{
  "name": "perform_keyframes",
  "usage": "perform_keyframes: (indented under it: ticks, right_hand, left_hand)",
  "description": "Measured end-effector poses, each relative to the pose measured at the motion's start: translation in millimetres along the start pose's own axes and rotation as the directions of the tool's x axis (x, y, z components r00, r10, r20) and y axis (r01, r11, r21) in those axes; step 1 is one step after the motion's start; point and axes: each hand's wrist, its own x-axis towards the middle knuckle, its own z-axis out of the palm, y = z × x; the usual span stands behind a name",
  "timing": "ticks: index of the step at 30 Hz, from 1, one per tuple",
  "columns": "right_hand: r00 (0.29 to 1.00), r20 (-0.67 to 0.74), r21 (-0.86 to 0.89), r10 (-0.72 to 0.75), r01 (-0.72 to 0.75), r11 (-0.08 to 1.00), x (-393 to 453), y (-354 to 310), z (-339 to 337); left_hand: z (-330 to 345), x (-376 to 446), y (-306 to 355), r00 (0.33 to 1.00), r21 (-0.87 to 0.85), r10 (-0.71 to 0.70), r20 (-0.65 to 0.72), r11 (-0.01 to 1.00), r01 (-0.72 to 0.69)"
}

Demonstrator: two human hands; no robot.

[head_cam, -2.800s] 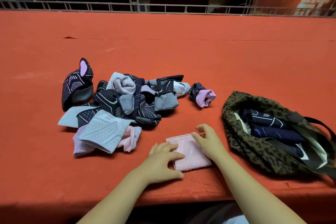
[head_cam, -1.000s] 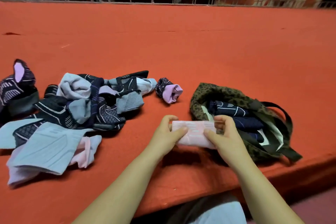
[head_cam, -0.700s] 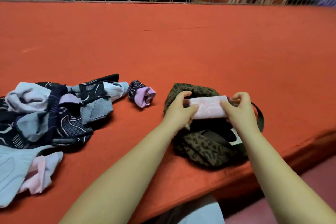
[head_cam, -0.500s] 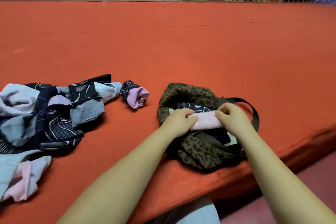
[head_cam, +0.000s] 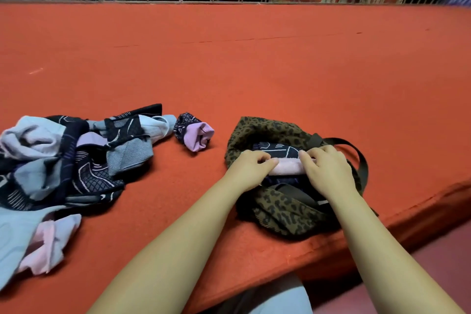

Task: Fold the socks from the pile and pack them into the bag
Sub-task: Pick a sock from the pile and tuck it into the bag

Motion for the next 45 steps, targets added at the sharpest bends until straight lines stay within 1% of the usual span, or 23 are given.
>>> perform_keyframes:
  ticks: [3, 5, 7, 10, 12, 14, 16, 17, 19, 21, 23, 26, 28, 30, 32, 33, 35, 37, 39, 41, 43, 45]
  right_hand:
    - [0.992, -0.117, 0.003, -0.049, 0.050, 0.999, -7, -19, -10]
    - [0.989, -0.107, 0.065, -0.104, 0.111, 0.992, -13, -42, -10]
    - [0.980, -0.046, 0.146, -0.194, 0.199, 0.969, -23, -73, 0]
    - [0.937, 0.062, 0.291, -0.344, 0.313, 0.904, -46, -123, 29]
    - [0.882, 0.164, 0.371, -0.441, 0.359, 0.856, -70, -163, 52]
    - [0.812, 0.274, 0.412, -0.515, 0.385, 0.826, -91, -194, 72]
    - [0.748, 0.361, 0.450, -0.557, 0.383, 0.807, -110, -221, 92]
    - [0.725, 0.393, 0.466, -0.565, 0.373, 0.802, -119, -232, 100]
    - [0.688, 0.440, 0.488, -0.577, 0.356, 0.797, -134, -250, 112]
    - [0.659, 0.468, 0.510, -0.589, 0.343, 0.789, -148, -267, 118]
    - [0.650, 0.488, 0.524, -0.582, 0.315, 0.792, -155, -272, 121]
    - [0.649, 0.497, 0.548, -0.575, 0.279, 0.789, -159, -275, 126]
    - [0.658, 0.504, 0.576, -0.560, 0.228, 0.785, -161, -273, 125]
    - [0.669, 0.505, 0.590, -0.546, 0.194, 0.784, -163, -267, 122]
    - [0.684, 0.495, 0.601, -0.537, 0.177, 0.779, -164, -260, 117]
    - [0.693, 0.484, 0.613, -0.534, 0.167, 0.772, -163, -256, 114]
    - [0.722, 0.442, 0.649, -0.532, 0.151, 0.745, -159, -248, 104]
    - [0.763, 0.376, 0.696, -0.525, 0.142, 0.704, -155, -243, 93]
    - [0.808, 0.284, 0.759, -0.517, 0.140, 0.636, -149, -240, 81]
    - [0.831, 0.210, 0.827, -0.516, 0.130, 0.546, -145, -239, 68]
    - [0.812, 0.176, 0.868, -0.557, 0.138, 0.477, -144, -239, 55]
    - [0.755, 0.165, 0.906, -0.635, 0.138, 0.400, -145, -238, 46]
  left_hand:
    - [-25, -20, -8, 0.999, -0.060, -0.013, -0.049, 0.998, 0.010]
    - [-48, -42, -23, 0.996, -0.098, -0.044, -0.082, 0.995, 0.035]
    - [-72, -69, -43, 0.990, -0.106, -0.084, -0.109, 0.992, 0.072]
    - [-109, -112, -78, 0.970, -0.052, -0.172, -0.170, 0.985, 0.165]
    - [-136, -145, -108, 0.934, -0.054, -0.263, -0.243, 0.965, 0.258]
    - [-156, -174, -132, 0.894, -0.050, -0.323, -0.310, 0.945, 0.324]
    - [-172, -204, -151, 0.858, -0.050, -0.368, -0.359, 0.925, 0.376]
    - [-179, -217, -155, 0.837, -0.089, -0.396, -0.376, 0.915, 0.393]
    - [-190, -239, -164, 0.789, -0.172, -0.451, -0.417, 0.892, 0.419]
    - [-201, -258, -173, 0.735, -0.149, -0.463, -0.496, 0.879, 0.453]
    - [-203, -264, -176, 0.714, -0.105, -0.445, -0.541, 0.878, 0.467]
    - [-198, -267, -178, 0.716, -0.086, -0.459, -0.526, 0.866, 0.493]
    - [-191, -263, -182, 0.712, -0.016, -0.460, -0.531, 0.845, 0.534]
    - [-187, -258, -185, 0.705, 0.077, -0.425, -0.568, 0.825, 0.559]
    - [-182, -252, -185, 0.721, 0.124, -0.355, -0.595, 0.846, 0.519]
    - [-180, -249, -183, 0.741, 0.123, -0.313, -0.594, 0.875, 0.468]
    - [-178, -244, -175, 0.780, -0.013, -0.282, -0.558, 0.943, 0.332]
    - [-178, -242, -160, 0.826, -0.203, -0.281, -0.489, 0.957, 0.205]
    - [-176, -239, -141, 0.884, -0.337, -0.240, -0.401, 0.936, 0.101]
    - [-174, -238, -124, 0.919, -0.474, -0.222, -0.327, 0.880, 0.044]
    - [-173, -238, -114, 0.948, -0.568, -0.167, -0.273, 0.823, -0.019]
    - [-171, -237, -109, 0.977, -0.617, -0.073, -0.202, 0.784, -0.069]
